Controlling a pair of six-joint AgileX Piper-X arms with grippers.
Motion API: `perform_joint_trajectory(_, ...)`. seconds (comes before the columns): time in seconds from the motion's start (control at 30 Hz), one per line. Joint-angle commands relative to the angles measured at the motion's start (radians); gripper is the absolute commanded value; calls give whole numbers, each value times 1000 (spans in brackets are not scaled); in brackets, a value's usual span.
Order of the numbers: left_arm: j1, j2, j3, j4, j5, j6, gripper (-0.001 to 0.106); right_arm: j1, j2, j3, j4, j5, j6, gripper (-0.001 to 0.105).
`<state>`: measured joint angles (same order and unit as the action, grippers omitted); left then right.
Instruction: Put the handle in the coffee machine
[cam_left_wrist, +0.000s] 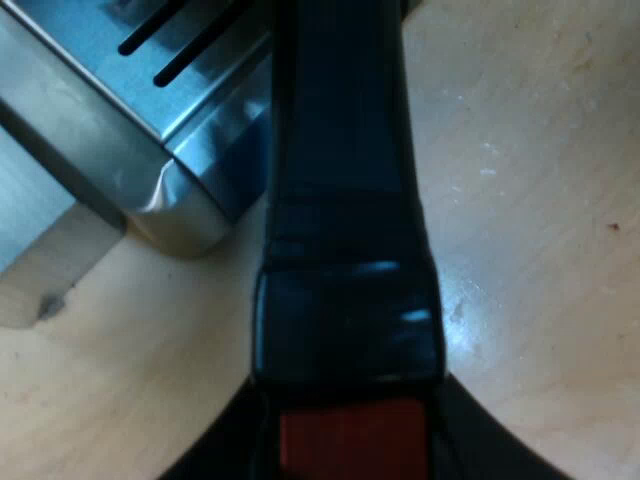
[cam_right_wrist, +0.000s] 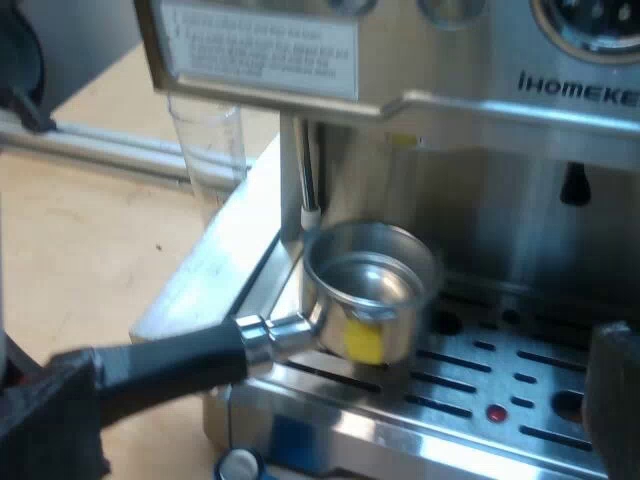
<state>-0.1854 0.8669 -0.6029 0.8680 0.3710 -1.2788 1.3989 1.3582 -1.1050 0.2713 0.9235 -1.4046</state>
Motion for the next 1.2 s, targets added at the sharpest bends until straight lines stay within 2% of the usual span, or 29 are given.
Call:
perform_joint_trajectory(0.03,-1,-7,-11,-68,28,14,0,-3,34,-3,-65,25,-12,105)
perform_joint_trajectory(0.33,-1,-7,-11,-140,82,20,0,-12,122,-3,-137,97,-12,105)
perform_joint_trajectory(0.6,-1,-7,-11,-140,83,20,0,-46,124,15,-140,122,-12,105)
perform_joint_trajectory(0.73,-1,-7,-11,-140,83,20,0,-34,95,51,-140,116,-12,105)
perform_joint_trajectory(0.9,-1,-7,-11,-140,83,20,0,-34,91,97,-146,135,59,105)
perform_joint_trajectory(0.93,-1,-7,-11,-137,83,20,0,-34,91,136,-206,135,93,105)
perform_joint_trajectory(1.0,-1,-7,-11,-136,83,20,0,-34,91,159,-255,135,92,105)
perform_joint_trajectory(1.03,-1,-7,-11,-134,83,20,0,-34,91,167,-263,135,90,105)
perform_joint_trajectory(1.07,-1,-7,-11,-133,83,20,0,-34,96,211,-381,135,51,105)
perform_joint_trajectory(1.17,-1,-7,-11,-133,83,20,0,-34,119,248,-498,135,-40,105)
perform_joint_trajectory(1.2,-1,-7,-11,-133,83,20,0,-34,129,252,-528,135,-49,105)
